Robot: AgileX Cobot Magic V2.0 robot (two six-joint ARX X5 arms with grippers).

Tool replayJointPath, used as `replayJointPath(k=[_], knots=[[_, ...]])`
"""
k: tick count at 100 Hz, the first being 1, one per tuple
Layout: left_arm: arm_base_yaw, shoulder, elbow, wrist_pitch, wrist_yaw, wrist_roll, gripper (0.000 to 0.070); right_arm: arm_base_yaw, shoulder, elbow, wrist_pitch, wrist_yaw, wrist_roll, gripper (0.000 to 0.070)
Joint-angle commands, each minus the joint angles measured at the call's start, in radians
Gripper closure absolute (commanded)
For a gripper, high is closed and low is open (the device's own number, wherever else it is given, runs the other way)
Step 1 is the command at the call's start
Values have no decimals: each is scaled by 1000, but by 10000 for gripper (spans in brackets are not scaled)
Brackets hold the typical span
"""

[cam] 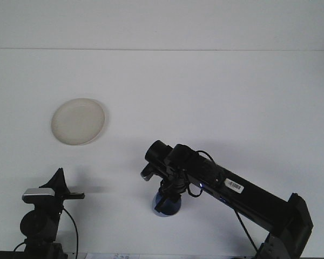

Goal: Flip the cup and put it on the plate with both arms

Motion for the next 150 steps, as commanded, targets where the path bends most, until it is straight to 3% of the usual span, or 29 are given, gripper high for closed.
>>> replayJointPath(k=[1, 11, 15, 24, 29, 72, 96, 110, 131, 150], knots=[[1, -2, -19, 11, -5, -2, 686, 18, 35, 25, -3, 5, -13, 696], [1, -2, -19, 11, -5, -2, 686, 22, 45, 25, -5, 6, -18, 656], [1, -2, -19, 11, -5, -2, 686, 22, 45, 25, -5, 10, -17, 564], [1, -2, -19, 11, -5, -2, 686, 25, 44, 26, -5, 12, -11, 263], [1, -2, -19, 11, -5, -2, 686, 25, 41, 29, -9, 13, -11, 191], [1, -2, -19, 11, -5, -2, 686, 8, -190, 81, 6, 35, -18, 192], [1, -2, -19, 11, -5, -2, 686, 4, -547, 54, 129, 192, 5, 193], [1, -2, -19, 11, -5, -2, 686, 6, -807, -77, 251, 301, 51, 193], [1, -2, -19, 11, -5, 0, 686, 6, -1220, -434, 440, 474, 160, 193], [1, -2, -19, 12, -5, -2, 686, 6, -1516, -658, 527, 501, 162, 193]])
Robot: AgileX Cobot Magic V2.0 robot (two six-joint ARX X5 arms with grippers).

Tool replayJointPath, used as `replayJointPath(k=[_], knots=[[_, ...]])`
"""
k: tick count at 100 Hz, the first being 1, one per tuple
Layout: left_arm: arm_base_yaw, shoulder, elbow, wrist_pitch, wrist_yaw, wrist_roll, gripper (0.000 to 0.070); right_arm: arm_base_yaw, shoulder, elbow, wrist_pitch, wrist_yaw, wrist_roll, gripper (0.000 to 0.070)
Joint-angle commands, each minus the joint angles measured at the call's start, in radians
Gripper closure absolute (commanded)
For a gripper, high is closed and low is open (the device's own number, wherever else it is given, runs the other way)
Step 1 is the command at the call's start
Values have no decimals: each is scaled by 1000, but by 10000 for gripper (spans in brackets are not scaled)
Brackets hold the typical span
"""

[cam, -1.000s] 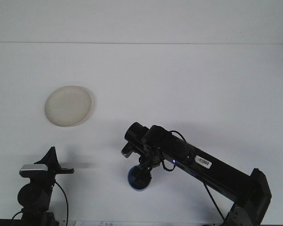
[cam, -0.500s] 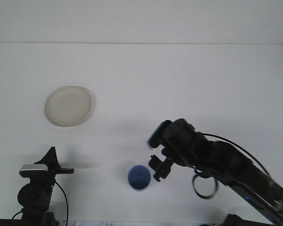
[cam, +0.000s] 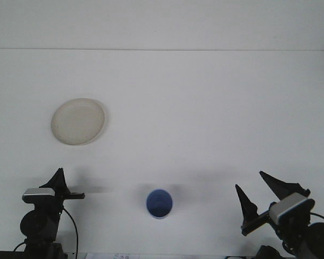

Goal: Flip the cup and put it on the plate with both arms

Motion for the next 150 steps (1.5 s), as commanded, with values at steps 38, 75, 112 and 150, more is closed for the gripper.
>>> replayJointPath(k=[38, 75, 112, 150], knots=[[1, -2, -19, 28, -5, -267, 686, 8, -174, -109, 34, 4, 18, 193], [1, 67, 184, 14, 58, -406, 688, 8, -174, -109, 36, 4, 17, 193], [-26, 607, 809, -367, 500, -204, 192, 8, -174, -109, 37, 4, 10, 193], [-430, 1131, 1268, -829, 592, -95, 196, 8, -174, -109, 36, 4, 5, 194]])
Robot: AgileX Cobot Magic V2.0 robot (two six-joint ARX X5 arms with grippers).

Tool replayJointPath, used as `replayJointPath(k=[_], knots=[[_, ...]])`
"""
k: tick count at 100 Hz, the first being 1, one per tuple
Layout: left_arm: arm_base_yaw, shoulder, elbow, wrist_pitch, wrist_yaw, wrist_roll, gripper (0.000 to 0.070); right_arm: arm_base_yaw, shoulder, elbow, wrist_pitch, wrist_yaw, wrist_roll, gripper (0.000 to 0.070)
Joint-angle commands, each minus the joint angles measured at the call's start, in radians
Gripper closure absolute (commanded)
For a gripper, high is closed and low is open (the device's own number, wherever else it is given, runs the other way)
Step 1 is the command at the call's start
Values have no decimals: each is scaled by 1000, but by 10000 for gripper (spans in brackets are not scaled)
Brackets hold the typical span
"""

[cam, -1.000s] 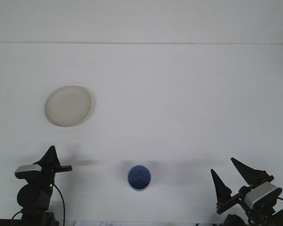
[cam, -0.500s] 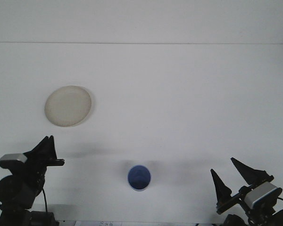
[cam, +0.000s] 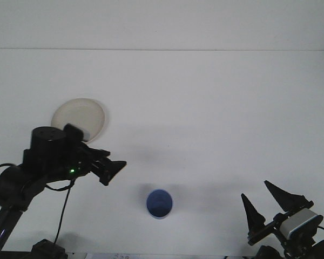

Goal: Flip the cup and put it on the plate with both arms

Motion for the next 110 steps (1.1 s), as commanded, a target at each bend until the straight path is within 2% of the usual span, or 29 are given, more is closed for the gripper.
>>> replayJointPath(k=[1, 16, 26, 41, 57, 83, 87, 96, 110], knots=[[-76, 72, 55, -33, -34, 42, 196, 8, 2, 7, 12, 4, -6, 194], [-245, 225, 99, -64, -167, 44, 195, 8, 2, 7, 11, 4, -8, 193], [-317, 308, 99, -76, -223, 52, 195, 8, 2, 7, 9, 4, -8, 194], [-386, 413, 99, -113, -232, 92, 195, 8, 2, 7, 1, 4, -8, 193], [-422, 486, 99, -104, -310, 97, 195, 8, 2, 7, -3, 4, -8, 194], [-449, 564, 99, -86, -313, 127, 206, 8, 2, 7, -3, 5, -8, 194], [-451, 573, 99, -85, -314, 128, 218, 8, 2, 7, -3, 5, -8, 194], [-456, 586, 99, -85, -314, 142, 345, 8, 2, 7, -3, 5, -8, 194], [-464, 594, 99, -89, -314, 161, 484, 8, 2, 7, -3, 5, -8, 194]])
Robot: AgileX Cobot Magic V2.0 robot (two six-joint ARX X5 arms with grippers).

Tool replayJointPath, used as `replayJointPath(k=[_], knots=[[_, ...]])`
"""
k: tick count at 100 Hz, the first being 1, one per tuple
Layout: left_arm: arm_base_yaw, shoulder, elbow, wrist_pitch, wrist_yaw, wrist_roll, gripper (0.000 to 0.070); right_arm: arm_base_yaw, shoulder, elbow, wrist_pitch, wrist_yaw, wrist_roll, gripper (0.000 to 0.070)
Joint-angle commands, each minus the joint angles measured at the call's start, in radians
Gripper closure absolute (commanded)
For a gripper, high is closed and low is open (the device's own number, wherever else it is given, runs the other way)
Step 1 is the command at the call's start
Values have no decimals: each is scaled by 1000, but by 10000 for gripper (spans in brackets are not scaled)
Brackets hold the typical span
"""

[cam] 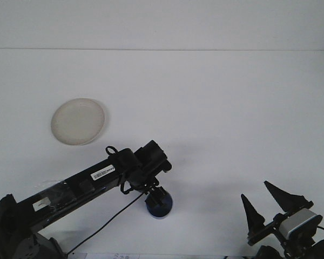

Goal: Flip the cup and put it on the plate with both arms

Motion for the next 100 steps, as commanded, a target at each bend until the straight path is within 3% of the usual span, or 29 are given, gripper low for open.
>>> replayJointPath(k=[1, 13, 27, 44, 61, 100], knots=[[-13, 20, 16, -3, 0, 26, 501, 8, 2, 7, 8, 4, -4, 194], [-17, 20, 16, -10, 0, 31, 699, 8, 2, 7, 8, 4, -4, 194], [-20, 20, 16, -14, -14, 34, 696, 8, 2, 7, 8, 4, -2, 194], [-21, 19, 19, -49, -117, 35, 696, 8, 2, 7, 8, 4, 0, 194], [36, -15, 55, -89, -132, 51, 696, 8, 2, 7, 9, 4, 0, 194], [433, -155, 319, -111, -188, 106, 696, 8, 2, 7, 9, 4, 0, 194]])
